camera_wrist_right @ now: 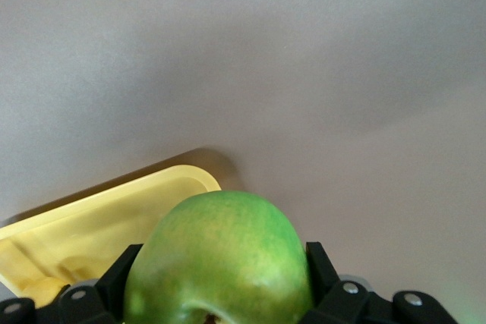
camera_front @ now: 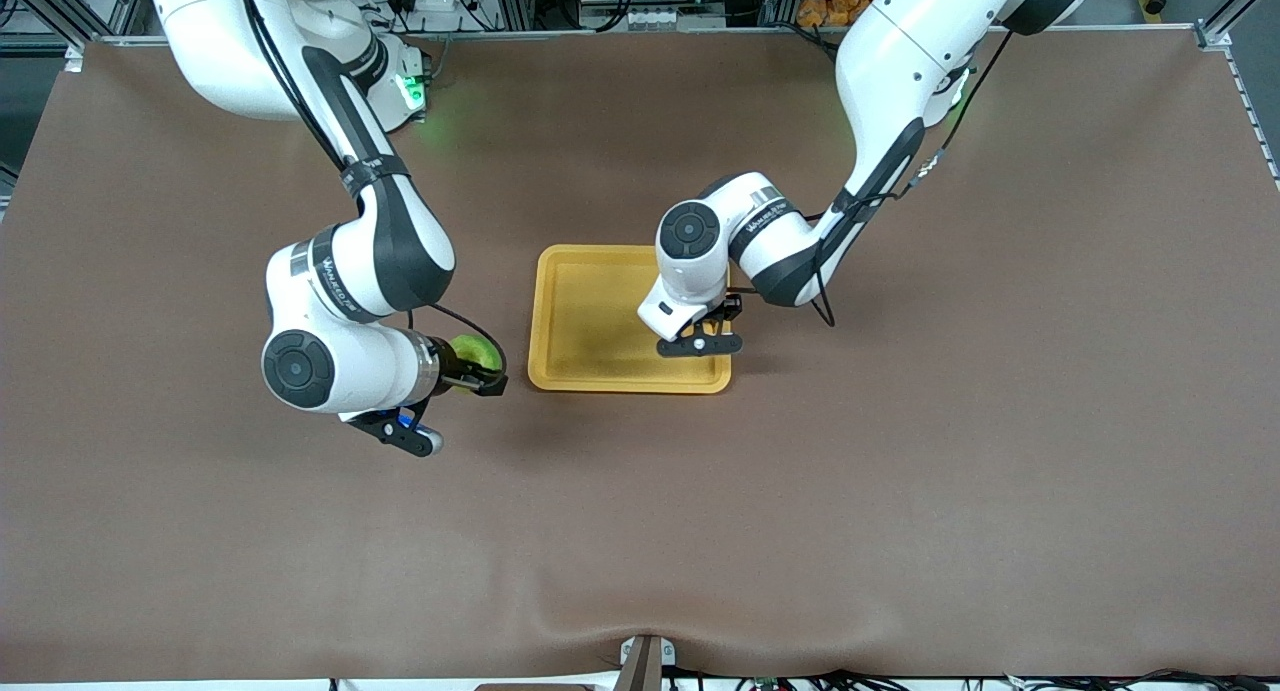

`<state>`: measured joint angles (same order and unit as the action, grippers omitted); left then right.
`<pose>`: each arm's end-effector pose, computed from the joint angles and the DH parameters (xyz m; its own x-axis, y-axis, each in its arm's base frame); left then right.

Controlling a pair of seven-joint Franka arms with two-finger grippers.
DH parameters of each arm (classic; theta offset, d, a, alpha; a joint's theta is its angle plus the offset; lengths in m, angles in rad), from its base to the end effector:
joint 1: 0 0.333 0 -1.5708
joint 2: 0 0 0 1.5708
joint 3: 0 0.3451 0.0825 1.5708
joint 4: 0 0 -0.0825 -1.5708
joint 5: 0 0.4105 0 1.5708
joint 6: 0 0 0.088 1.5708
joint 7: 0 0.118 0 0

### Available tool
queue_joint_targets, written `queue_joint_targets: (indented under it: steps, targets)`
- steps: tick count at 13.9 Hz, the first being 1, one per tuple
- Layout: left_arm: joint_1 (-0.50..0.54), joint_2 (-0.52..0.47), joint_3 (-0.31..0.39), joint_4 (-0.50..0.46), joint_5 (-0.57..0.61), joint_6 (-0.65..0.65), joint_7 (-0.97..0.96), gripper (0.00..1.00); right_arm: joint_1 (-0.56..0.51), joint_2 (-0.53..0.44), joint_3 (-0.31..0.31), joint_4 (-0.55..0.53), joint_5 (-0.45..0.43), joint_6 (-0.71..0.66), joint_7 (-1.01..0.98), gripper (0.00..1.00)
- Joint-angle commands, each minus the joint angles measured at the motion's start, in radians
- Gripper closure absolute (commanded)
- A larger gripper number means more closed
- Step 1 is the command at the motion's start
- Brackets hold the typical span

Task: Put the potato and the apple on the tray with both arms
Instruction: 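Lower the potato onto the tray and open the left gripper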

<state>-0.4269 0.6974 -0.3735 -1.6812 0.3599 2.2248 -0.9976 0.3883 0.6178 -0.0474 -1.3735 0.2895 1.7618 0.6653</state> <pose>0.5185 -0.4764 0.2014 0.9991 0.0328 -0.0283 0.0301 -0.9954 -0.0915 0.6818 0.2790 0.3427 0.8704 -0.3676 -0.3276 -0.4017 -0.9149 -0.0407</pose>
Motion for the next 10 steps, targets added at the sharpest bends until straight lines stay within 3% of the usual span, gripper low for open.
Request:
queue_joint_targets:
  steps: [1, 2, 3, 10]
  targets:
    - [-0.012, 0.013, 0.007, 0.025, 0.037, -0.022, -0.021, 0.49, 0.029, -0.026, -0.005, -0.018, 0.016, -0.007, 0.056, 1.0]
    - [-0.012, 0.013, 0.007, 0.025, 0.046, -0.022, -0.023, 0.42, 0.037, -0.027, -0.005, -0.019, 0.016, -0.008, 0.069, 1.0]
    - [-0.012, 0.013, 0.007, 0.025, 0.05, -0.022, -0.026, 0.02, 0.047, -0.035, -0.005, -0.03, 0.016, -0.007, 0.079, 1.0]
    - [0.003, -0.028, 0.007, 0.026, 0.054, -0.046, -0.021, 0.0, 0.052, -0.055, -0.005, -0.047, 0.016, -0.01, 0.085, 1.0]
